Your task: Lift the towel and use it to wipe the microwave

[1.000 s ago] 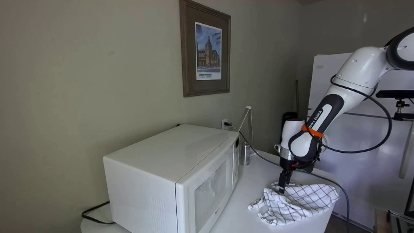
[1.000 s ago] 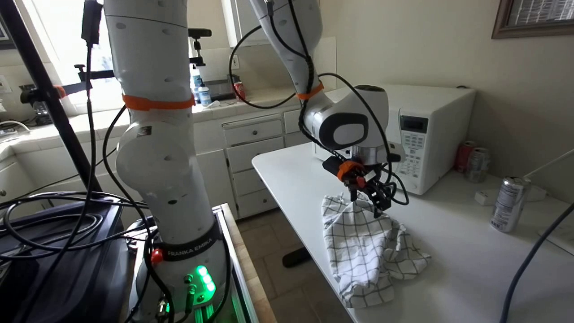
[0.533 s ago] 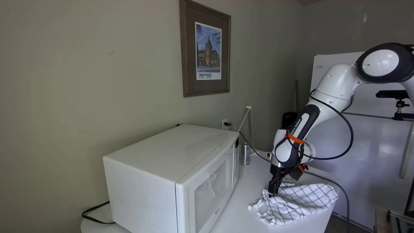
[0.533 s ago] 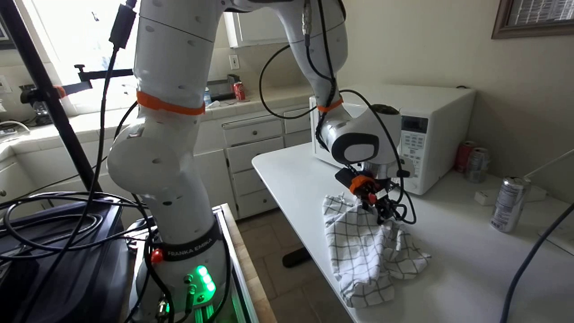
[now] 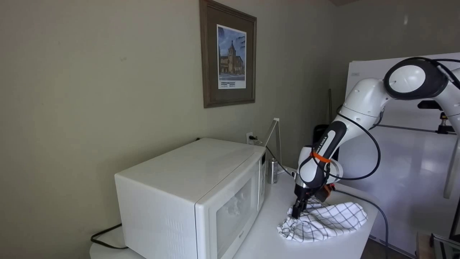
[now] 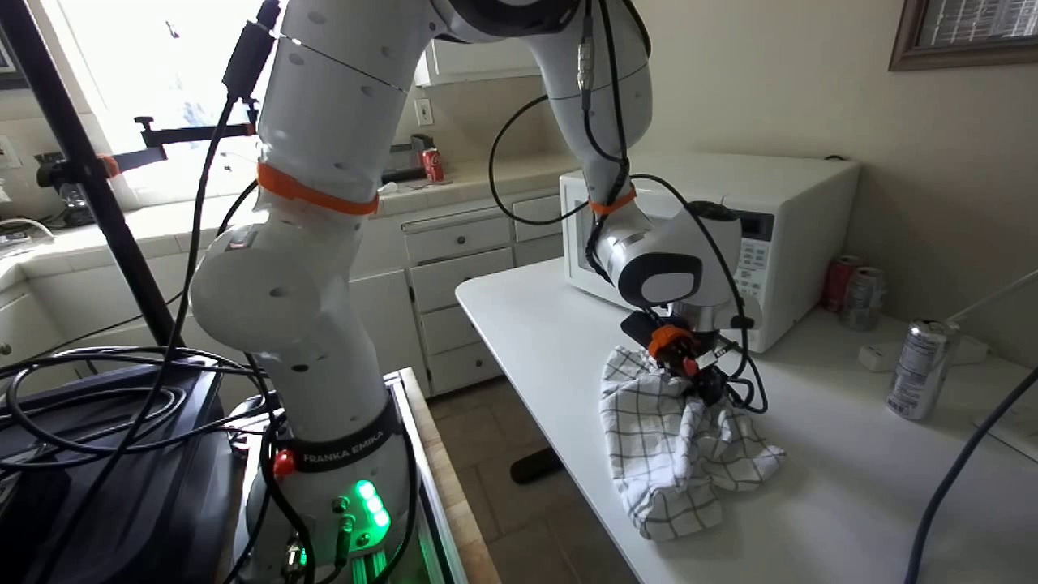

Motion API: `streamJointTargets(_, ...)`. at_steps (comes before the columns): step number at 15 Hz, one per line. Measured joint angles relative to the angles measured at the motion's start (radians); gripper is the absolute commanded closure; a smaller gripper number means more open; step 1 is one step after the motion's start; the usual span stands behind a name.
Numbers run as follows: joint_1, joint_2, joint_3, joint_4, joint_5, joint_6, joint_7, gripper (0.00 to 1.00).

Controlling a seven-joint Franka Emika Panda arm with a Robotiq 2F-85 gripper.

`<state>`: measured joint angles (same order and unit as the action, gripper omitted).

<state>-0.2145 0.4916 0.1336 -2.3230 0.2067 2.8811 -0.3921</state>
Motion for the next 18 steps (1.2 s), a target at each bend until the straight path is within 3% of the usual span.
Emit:
streamJointTargets(4, -0.001, -0.052, 0.010, -0.036, -0.017, 0.000, 0.004, 1.00)
streamJointTargets(8, 0.007, -0.196, 0.023, -0.135, -0.026, 0.008, 0.014, 1.00)
streamJointTargets(15, 0.017, -0.455, 0.117, -0.315, 0.017, 0.151, 0.002, 1.00)
streamJointTargets(18, 0.038, -0.524, 0.159, -0.375, 0.030, 0.297, -0.008, 1.00)
